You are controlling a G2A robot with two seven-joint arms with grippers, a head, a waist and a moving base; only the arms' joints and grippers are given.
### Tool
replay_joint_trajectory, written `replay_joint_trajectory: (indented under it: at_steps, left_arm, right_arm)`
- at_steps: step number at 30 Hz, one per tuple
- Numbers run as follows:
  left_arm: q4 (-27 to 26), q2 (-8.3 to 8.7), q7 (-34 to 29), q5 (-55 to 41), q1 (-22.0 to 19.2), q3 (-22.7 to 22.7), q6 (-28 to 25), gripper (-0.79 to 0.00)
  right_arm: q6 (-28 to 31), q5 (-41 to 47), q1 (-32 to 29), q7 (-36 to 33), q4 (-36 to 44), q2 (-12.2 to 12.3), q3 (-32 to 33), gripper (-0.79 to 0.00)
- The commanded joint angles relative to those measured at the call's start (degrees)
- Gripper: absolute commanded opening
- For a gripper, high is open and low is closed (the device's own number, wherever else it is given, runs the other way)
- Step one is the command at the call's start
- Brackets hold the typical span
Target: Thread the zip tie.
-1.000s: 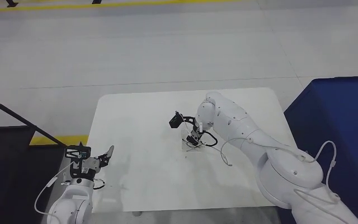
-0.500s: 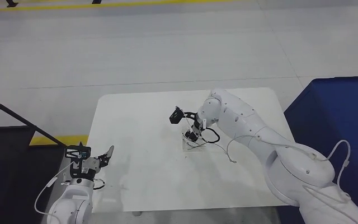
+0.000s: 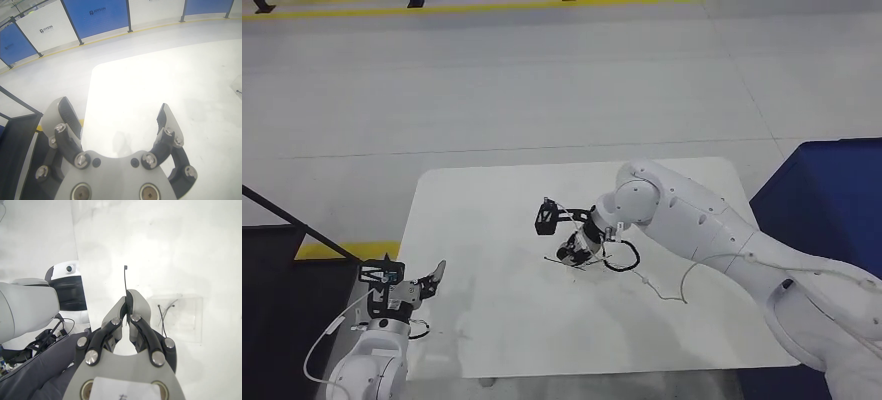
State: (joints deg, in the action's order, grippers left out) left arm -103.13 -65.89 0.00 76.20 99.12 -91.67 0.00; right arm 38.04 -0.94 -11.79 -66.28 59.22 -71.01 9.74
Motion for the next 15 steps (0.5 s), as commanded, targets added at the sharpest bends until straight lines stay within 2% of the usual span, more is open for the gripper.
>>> replay_joint_trajectory:
  at_steps: [1, 4, 5, 9, 12, 13, 15]
  left_arm:
    - [0.0, 0.0, 0.0, 0.0, 0.0, 0.0, 0.0, 0.0]
    - [0.1, 0.02, -0.5, 0.1, 0.1, 0.2, -0.5, 0.0]
    - [-0.3, 0.18, -4.0, 0.1, 0.5, 0.4, -3.5, 0.0]
    - [-7.5, 1.46, -27.5, -8.7, 2.3, -3.2, -21.0, 0.0]
    - [-11.1, 2.39, -44.3, -21.7, 3.8, -6.2, -30.7, 0.0]
    - [-11.8, 2.75, -50.9, -28.0, 3.8, -7.1, -32.6, 0.0]
    - [-12.6, 3.31, -60.2, -35.8, 2.6, -9.3, -30.5, 0.0]
  right_arm:
    - [0.0, 0.0, 0.0, 0.0, 0.0, 0.0, 0.0, -0.785]
    - [1.0, -0.6, -1.7, 1.0, 2.8, -0.2, 0.3, -0.785]
    - [2.0, -0.1, -1.8, 2.0, 3.3, 0.0, 0.4, -0.785]
    - [8.3, 2.6, -1.7, 8.3, 4.9, 3.1, 0.0, -0.785]
    - [11.6, 3.1, -2.4, 11.6, 9.0, 6.4, 0.0, -0.785]
    - [12.4, 3.1, -2.9, 12.4, 11.0, 7.5, 0.0, -0.785]
    - [13.0, 2.9, -3.4, 13.1, 13.3, 8.9, 0.0, -0.785]
